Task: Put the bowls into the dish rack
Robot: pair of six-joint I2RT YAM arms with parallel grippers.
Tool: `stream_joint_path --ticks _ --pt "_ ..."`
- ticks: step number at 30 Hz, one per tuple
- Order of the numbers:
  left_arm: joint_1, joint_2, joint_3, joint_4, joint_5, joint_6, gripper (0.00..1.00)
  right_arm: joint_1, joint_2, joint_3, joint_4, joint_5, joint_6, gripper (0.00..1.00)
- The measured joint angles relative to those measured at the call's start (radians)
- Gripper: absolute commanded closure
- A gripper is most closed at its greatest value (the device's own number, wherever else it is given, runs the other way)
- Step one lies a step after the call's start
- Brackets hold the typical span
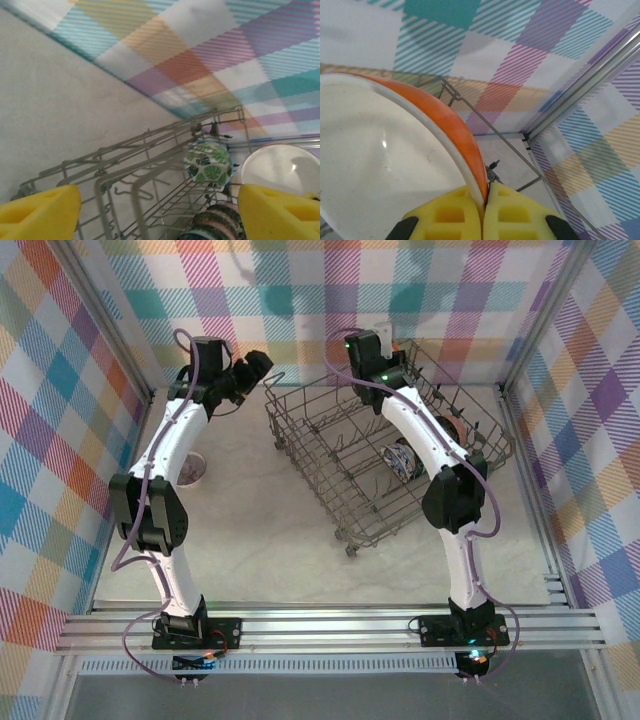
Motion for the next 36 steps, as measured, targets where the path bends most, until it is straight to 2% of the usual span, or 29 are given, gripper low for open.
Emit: stream_joint_path --ticks 12,36 --pt "0.032 0.001 -0.037 -0.004 0.039 0.047 0.19 0.0 0.078 0.0 -0.179 0.063 0.087 1.0" --pt "0.047 0.003 -0.038 -0.004 0.075 0.05 0.19 0.0 0.201 0.072 -0.174 0.117 0.051 1.0"
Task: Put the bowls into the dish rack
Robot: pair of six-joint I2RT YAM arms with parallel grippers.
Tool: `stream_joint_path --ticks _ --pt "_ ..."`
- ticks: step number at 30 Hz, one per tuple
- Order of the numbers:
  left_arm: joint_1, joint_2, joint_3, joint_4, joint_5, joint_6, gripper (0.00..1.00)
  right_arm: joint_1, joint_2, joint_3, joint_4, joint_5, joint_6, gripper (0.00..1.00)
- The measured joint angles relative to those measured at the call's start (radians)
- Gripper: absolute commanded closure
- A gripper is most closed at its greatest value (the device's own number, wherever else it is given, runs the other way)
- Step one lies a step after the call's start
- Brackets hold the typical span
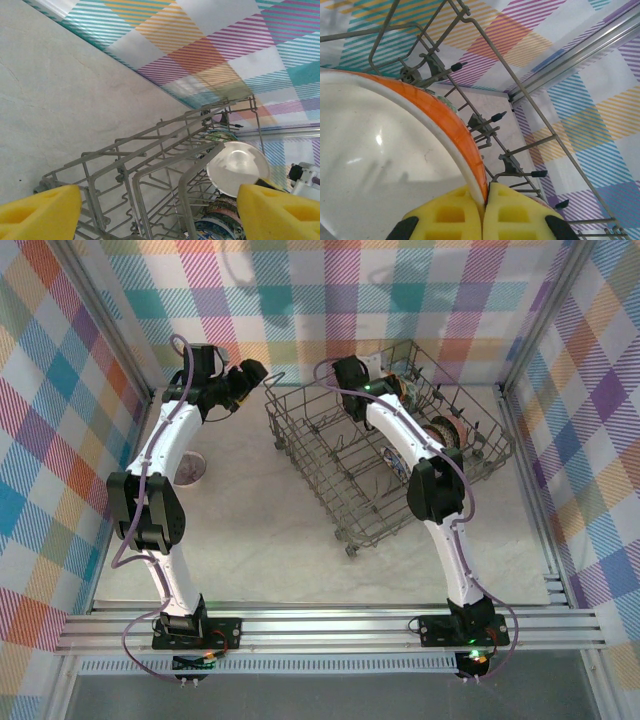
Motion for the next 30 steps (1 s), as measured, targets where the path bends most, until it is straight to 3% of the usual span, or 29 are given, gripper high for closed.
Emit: stream_joint_path --ticks 14,30 --pt "0.0 0.0 -0.014 0.0 -0.001 -0.001 0.2 0.027 0.02 0.006 0.01 0.018 -0.077 1.0" --pt "0.012 0.0 -0.019 -0.034 -0.038 0.012 0.2 0.034 0.04 0.007 0.0 0.013 -0.087 0.88"
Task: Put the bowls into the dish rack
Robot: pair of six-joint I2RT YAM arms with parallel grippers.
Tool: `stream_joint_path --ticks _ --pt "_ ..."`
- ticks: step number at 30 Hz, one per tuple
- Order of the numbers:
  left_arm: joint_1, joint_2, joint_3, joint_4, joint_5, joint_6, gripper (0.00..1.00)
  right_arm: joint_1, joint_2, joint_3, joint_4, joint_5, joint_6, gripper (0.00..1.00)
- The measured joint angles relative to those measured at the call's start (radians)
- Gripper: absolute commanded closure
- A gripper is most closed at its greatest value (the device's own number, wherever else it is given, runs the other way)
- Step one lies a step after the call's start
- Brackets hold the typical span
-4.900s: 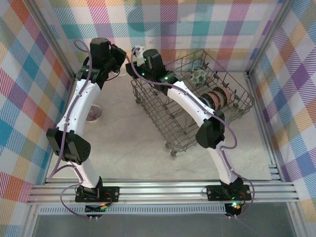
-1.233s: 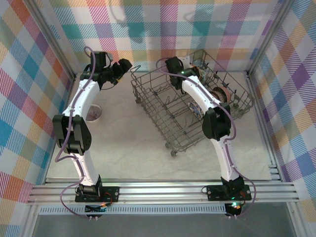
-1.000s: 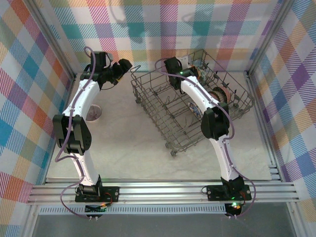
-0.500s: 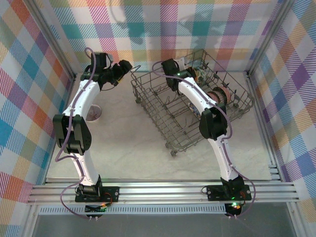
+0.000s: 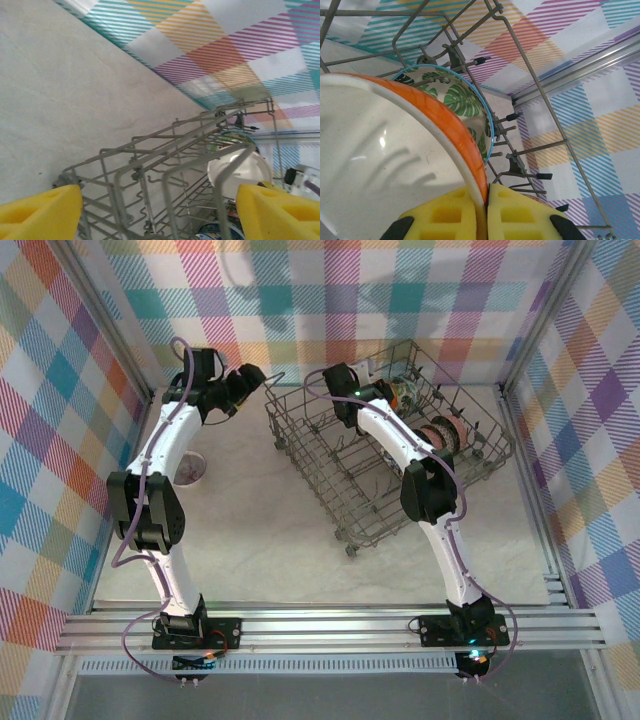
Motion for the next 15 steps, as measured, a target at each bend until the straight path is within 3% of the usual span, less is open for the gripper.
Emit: stream_joint_path --ticks 15 --pt "0.121 -0.153 -0.11 -0.106 -0.114 0.051 0.2 0.0 0.01 0.0 -0.01 -0.068 0.044 0.73"
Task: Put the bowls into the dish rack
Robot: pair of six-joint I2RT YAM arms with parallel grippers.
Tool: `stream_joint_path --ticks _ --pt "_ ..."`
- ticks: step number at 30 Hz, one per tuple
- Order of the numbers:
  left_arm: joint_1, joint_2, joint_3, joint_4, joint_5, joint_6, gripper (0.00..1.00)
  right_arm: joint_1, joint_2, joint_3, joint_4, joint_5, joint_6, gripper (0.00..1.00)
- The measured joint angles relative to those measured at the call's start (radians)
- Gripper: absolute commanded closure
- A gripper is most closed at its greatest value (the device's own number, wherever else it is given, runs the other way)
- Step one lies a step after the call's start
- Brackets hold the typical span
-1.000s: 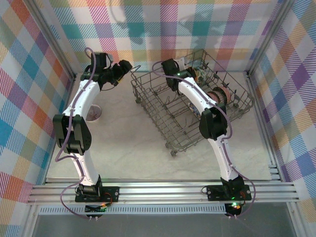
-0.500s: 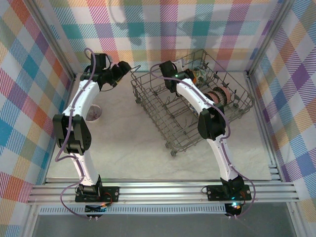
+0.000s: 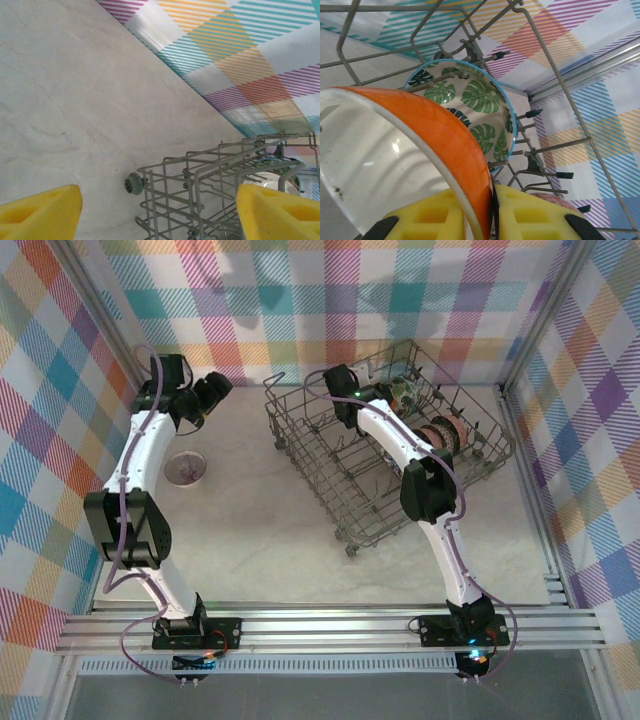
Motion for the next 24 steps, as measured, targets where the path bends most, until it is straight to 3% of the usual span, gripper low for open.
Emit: stream_joint_path --ticks 6,7,10,24 --pt "0.032 -0.034 -0.031 -0.069 -0.03 0.025 0.19 0.002 0.005 0.0 0.0 -0.035 0.006 0.71" --pt "0.04 -0.038 -0.042 -0.08 -0.031 0.027 0.19 0.002 0.005 0.0 -0.001 -0.042 0.009 0.62" --pt "0.068 -0.051 -0.084 -0.119 -0.037 0.033 0.19 0.002 0.005 0.0 -0.007 -0.065 0.026 0.53" --pt "0.113 -0.029 -0.146 -0.254 -0.148 0.062 0.18 0.001 -0.023 -0.059 -0.001 -0.162 0.053 0.27"
